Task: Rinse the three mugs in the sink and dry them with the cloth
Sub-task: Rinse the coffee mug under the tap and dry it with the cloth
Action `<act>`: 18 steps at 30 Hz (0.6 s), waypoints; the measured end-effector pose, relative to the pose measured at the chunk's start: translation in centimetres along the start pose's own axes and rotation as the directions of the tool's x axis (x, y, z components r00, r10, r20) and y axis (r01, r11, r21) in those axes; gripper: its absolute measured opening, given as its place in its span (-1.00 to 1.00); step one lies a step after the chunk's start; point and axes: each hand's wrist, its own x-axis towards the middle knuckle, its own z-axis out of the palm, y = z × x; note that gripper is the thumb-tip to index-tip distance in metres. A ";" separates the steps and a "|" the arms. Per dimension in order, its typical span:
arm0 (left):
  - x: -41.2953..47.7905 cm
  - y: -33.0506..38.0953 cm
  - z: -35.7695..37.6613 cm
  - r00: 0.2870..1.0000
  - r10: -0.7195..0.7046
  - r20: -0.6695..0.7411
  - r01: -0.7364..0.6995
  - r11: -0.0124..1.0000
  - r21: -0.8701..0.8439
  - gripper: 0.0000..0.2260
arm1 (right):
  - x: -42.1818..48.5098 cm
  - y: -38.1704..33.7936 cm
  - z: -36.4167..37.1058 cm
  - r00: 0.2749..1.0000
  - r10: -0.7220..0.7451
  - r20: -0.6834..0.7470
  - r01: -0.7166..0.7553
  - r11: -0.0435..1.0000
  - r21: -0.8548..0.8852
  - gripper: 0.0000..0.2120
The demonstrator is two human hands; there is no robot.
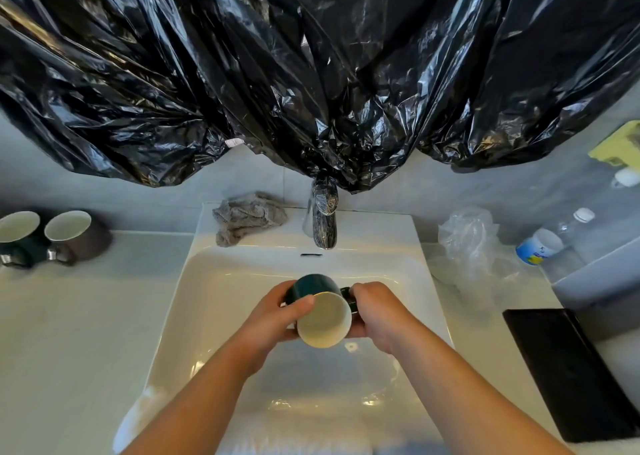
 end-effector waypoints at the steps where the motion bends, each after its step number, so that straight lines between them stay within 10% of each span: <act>1: -0.2 0.0 0.1 1.000 -0.017 -0.021 0.016 0.999 -0.041 -0.54 | -0.3 0.0 0.1 1.000 -0.025 -0.016 0.026 0.999 0.035 -0.71; 6: -0.9 0.5 0.0 0.989 -0.145 -0.021 0.142 0.984 -0.108 -0.53 | -1.7 0.2 0.5 0.990 -0.140 -0.020 0.142 0.986 0.086 -0.67; 18: -2.2 1.0 -2.1 0.992 0.112 0.065 -0.106 0.991 -0.081 -0.47 | -2.8 1.0 0.3 0.923 -0.350 0.160 0.342 0.937 0.077 -0.71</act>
